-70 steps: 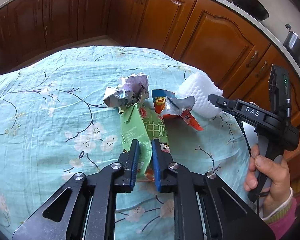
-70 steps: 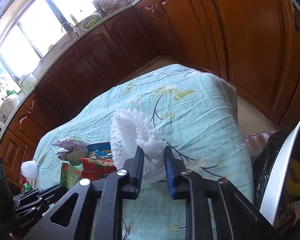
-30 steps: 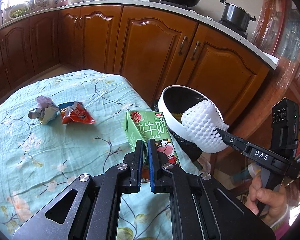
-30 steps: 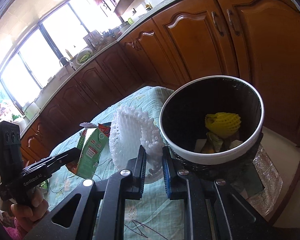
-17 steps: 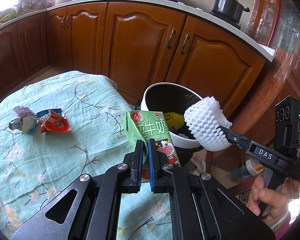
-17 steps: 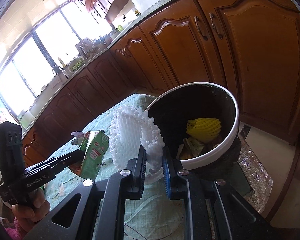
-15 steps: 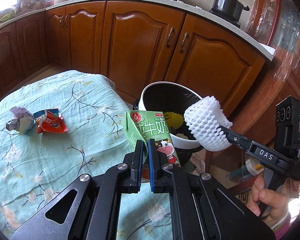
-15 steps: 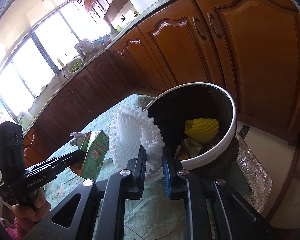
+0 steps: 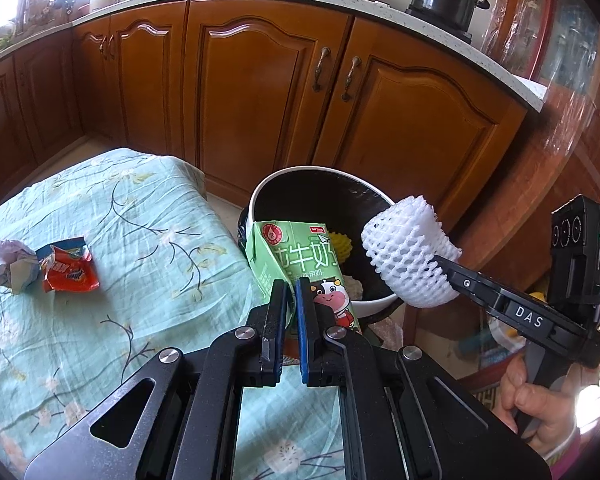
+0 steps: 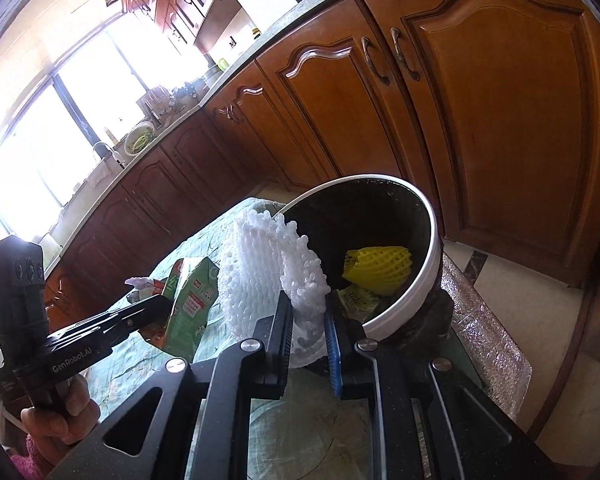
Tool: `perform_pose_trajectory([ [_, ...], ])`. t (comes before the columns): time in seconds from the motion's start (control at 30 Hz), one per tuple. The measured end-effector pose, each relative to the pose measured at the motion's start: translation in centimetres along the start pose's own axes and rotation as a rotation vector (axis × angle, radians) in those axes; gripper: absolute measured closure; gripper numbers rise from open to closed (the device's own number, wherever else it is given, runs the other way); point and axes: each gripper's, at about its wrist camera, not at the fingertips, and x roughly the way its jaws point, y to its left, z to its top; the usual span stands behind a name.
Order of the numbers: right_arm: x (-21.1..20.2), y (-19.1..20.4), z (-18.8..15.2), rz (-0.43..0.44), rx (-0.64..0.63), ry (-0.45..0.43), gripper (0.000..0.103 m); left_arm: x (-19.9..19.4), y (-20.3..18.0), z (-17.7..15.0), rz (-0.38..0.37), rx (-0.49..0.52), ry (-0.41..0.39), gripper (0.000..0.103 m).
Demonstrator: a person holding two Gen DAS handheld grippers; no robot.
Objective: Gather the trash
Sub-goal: 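Carry the carton and white foam net over the bin and open both tools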
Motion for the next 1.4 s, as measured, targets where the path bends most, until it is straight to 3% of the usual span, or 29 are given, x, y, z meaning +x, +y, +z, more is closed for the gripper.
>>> perform_pose_trajectory([
  [0.8, 1.6, -1.3, 2.6, -0.075, -0.004, 0.010, 0.087, 3.1, -1.9, 3.1, 0.002, 0.047, 0.018, 0.099],
  [1.4, 6.1, -2.4, 5.0, -0.161, -0.049, 0.100, 0.085, 8.5, -3.0, 5.1, 0.009, 0.060, 0.111, 0.099],
])
